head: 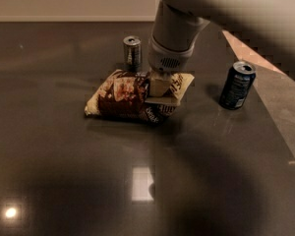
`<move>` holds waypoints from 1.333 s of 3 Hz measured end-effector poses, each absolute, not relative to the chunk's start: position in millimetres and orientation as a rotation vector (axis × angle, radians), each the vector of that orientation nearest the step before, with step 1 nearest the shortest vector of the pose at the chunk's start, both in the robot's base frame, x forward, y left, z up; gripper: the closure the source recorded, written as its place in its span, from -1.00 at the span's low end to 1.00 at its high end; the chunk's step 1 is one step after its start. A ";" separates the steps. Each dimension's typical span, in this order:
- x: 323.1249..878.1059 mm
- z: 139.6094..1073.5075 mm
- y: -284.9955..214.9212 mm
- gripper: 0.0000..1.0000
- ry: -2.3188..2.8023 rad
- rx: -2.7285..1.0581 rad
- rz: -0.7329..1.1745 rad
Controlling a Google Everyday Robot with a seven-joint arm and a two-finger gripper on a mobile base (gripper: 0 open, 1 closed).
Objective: Move brown chip bag near redbull can
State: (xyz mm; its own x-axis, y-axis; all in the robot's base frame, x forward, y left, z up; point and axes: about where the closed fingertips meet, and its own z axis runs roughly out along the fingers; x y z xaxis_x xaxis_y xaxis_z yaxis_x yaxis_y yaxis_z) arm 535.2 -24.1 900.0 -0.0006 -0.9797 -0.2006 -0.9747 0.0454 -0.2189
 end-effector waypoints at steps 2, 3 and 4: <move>553.5 899.8 -28.1 -0.31 2.017 -1.979 -0.028; 553.5 899.3 -27.4 -0.76 2.016 -1.981 -0.028; 553.3 898.8 -26.6 -1.00 2.015 -1.982 -0.028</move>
Offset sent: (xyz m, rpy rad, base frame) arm 0.0164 -0.0044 0.0001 0.0065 -0.0110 0.0022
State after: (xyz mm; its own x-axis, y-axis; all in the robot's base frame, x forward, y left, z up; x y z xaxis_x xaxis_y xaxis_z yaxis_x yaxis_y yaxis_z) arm 553.3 -26.6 898.8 0.0089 -0.9782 -0.2073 -0.9721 0.0401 -0.2311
